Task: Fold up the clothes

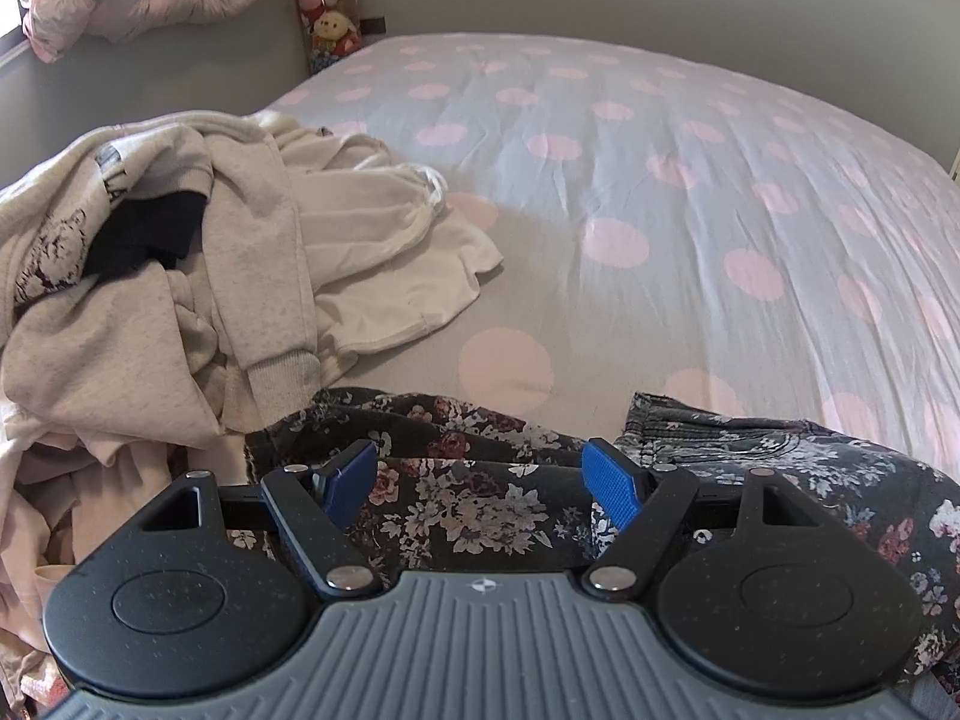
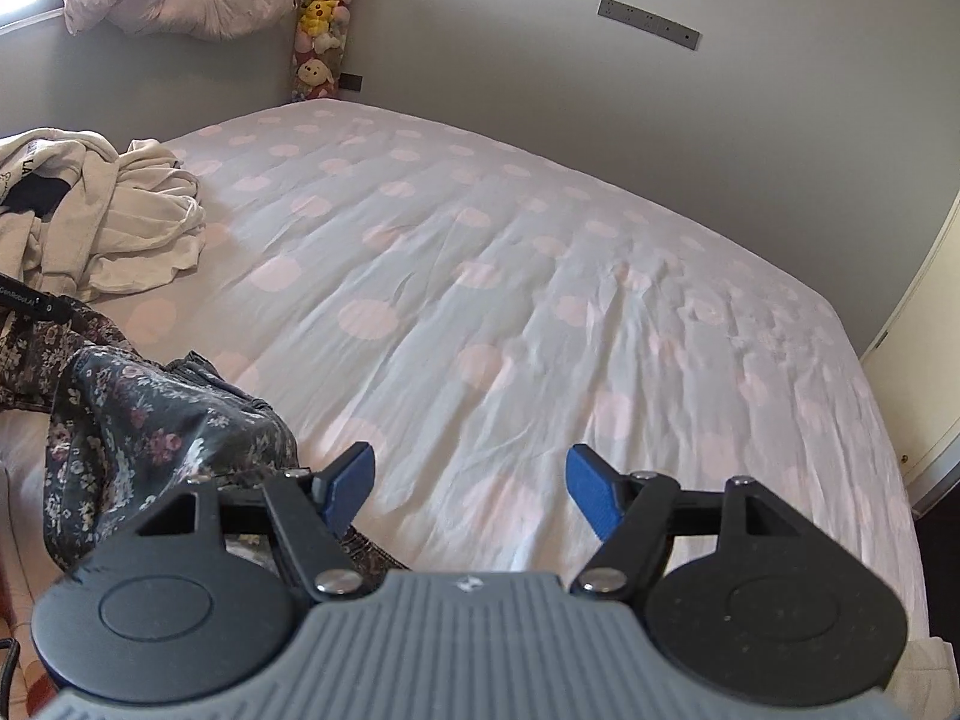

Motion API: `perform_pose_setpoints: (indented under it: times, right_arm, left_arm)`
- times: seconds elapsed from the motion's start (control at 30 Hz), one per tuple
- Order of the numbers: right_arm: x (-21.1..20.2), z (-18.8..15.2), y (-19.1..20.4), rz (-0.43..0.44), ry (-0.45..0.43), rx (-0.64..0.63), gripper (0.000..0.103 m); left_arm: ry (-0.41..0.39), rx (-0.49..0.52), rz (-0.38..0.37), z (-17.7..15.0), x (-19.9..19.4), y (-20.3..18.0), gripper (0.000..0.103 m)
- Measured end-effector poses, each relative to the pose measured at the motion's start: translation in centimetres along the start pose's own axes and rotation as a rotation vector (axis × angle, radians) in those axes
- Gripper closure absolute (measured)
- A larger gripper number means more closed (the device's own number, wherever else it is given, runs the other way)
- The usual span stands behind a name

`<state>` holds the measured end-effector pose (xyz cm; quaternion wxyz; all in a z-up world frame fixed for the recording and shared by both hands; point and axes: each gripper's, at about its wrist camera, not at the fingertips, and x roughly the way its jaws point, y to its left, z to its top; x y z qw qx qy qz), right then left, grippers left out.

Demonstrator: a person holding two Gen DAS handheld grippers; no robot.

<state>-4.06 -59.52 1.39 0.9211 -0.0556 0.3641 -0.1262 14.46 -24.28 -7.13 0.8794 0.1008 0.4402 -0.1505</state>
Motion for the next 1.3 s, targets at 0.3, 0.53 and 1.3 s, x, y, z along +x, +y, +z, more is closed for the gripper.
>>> perform_pose_setpoints:
  times: [0.3, 0.53, 1.3]
  right_arm:
    - [9.1, 2.6, 3.3, 0.215, 0.083, -0.044, 0.030]
    - [16.2, 4.7, 5.9, 0.382, 0.148, -0.079, 0.028]
    - [24.6, 5.8, 14.3, 0.595, 0.331, -0.185, 0.089]
  left_arm:
    - [0.111, 0.021, 0.007, -0.2, 4.2, -0.6, 0.028]
    - [0.177, 0.053, 0.005, -0.5, 6.8, -1.4, 0.028]
    - [0.201, 0.045, -0.001, -0.6, 6.9, 0.4, 0.028]
